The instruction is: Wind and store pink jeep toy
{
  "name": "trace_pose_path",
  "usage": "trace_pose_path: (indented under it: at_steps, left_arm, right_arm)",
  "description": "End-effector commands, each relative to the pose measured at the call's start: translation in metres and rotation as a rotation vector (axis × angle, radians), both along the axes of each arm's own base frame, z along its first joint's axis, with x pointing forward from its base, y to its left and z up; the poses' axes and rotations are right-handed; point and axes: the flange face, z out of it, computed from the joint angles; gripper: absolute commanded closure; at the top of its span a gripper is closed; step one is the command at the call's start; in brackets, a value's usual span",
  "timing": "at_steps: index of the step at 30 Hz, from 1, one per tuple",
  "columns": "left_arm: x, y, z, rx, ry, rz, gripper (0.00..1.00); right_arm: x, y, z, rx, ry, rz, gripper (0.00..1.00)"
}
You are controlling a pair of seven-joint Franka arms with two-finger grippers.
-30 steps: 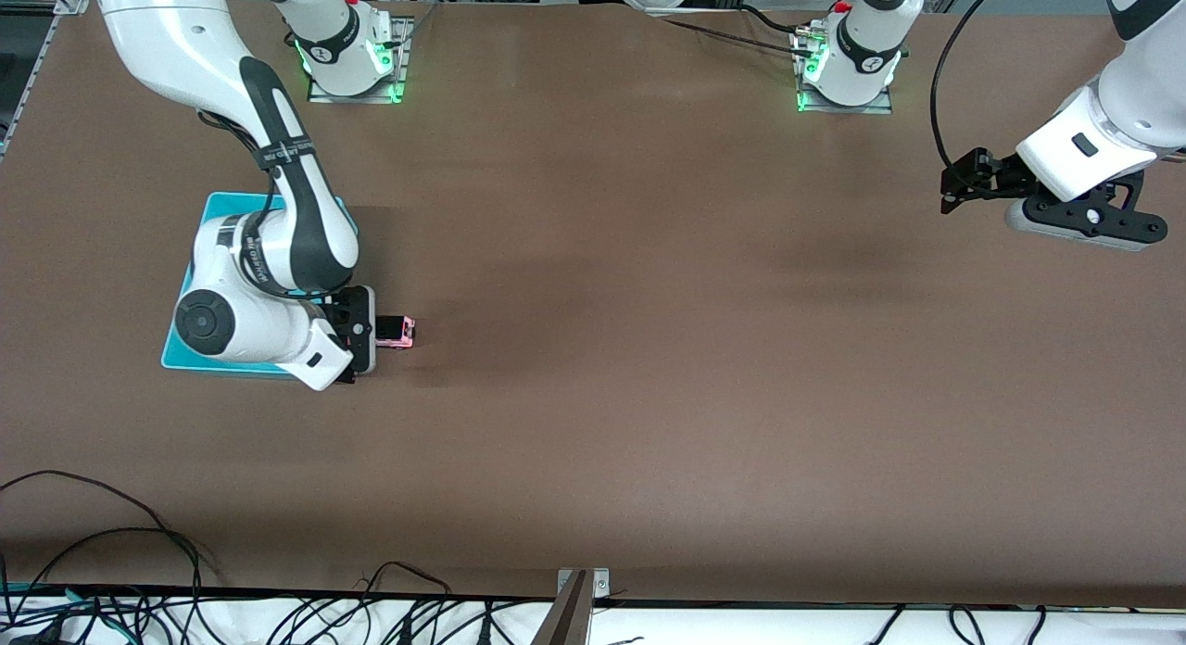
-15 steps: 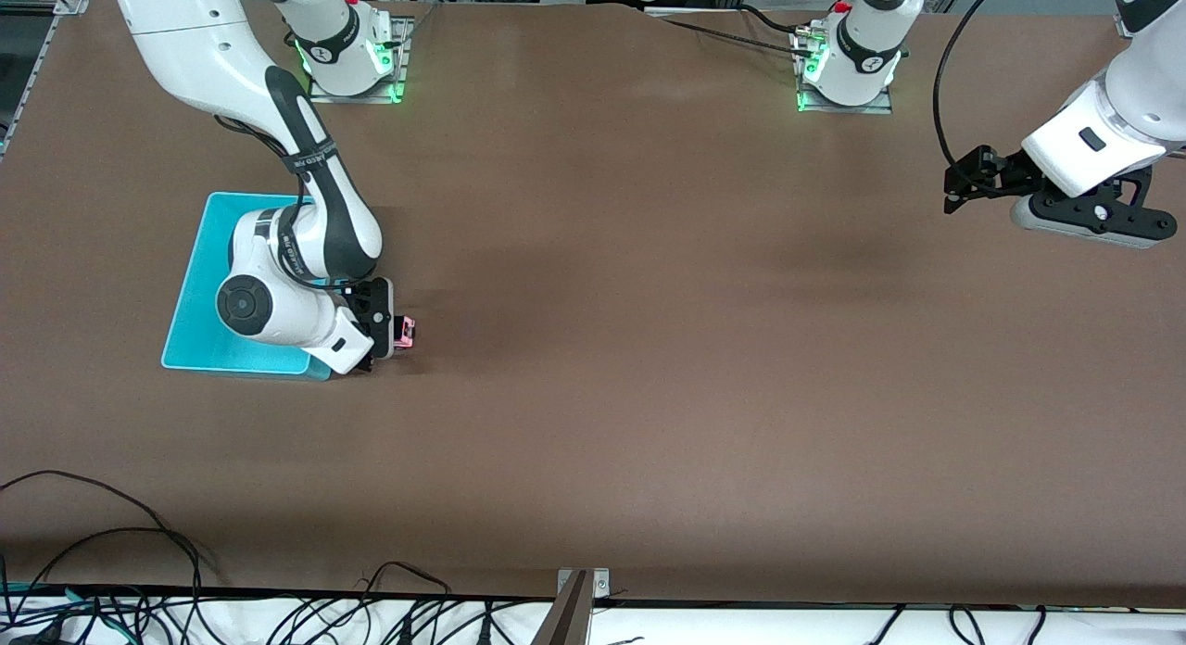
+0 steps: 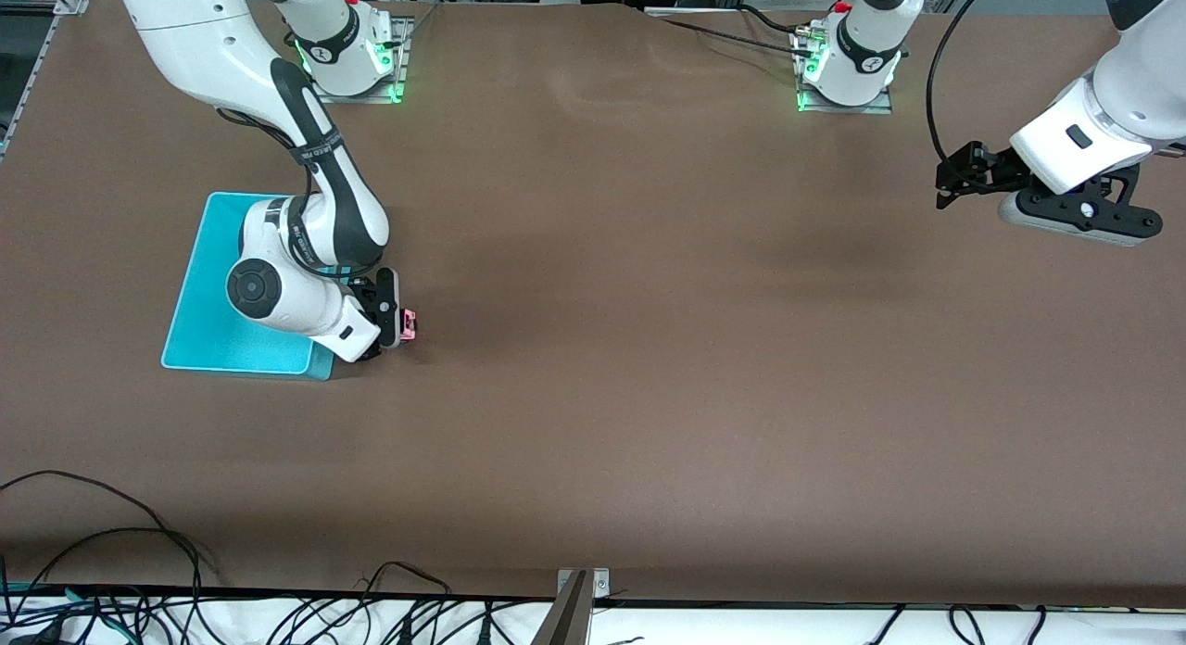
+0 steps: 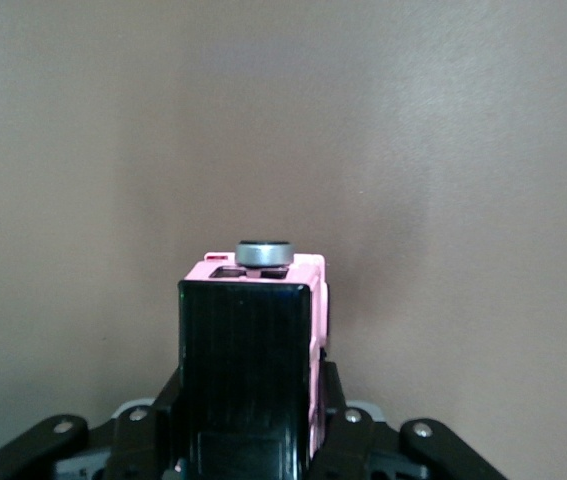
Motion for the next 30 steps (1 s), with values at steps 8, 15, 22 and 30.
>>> trace_pose_path:
  at_steps: [8, 15, 22, 30]
  left_arm:
    - [-0.001, 0.025, 0.008, -0.013, -0.001, -0.045, 0.00]
    - [-0.002, 0.021, 0.010, -0.004, -0.004, -0.051, 0.00]
    - [0.000, 0.022, 0.015, -0.004, -0.015, -0.048, 0.00]
    - [0.001, 0.022, 0.017, -0.006, -0.016, -0.050, 0.00]
  right_arm:
    - [0.018, 0.005, 0.090, 0.047, -0.045, 0.014, 0.85]
    - [0.021, -0.029, 0.156, 0.045, 0.019, -0.011, 0.85]
    - [-0.001, -0.094, 0.200, 0.026, 0.111, -0.079, 0.85]
    - [-0.029, -0.169, 0.167, 0.043, 0.171, -0.072, 0.85]
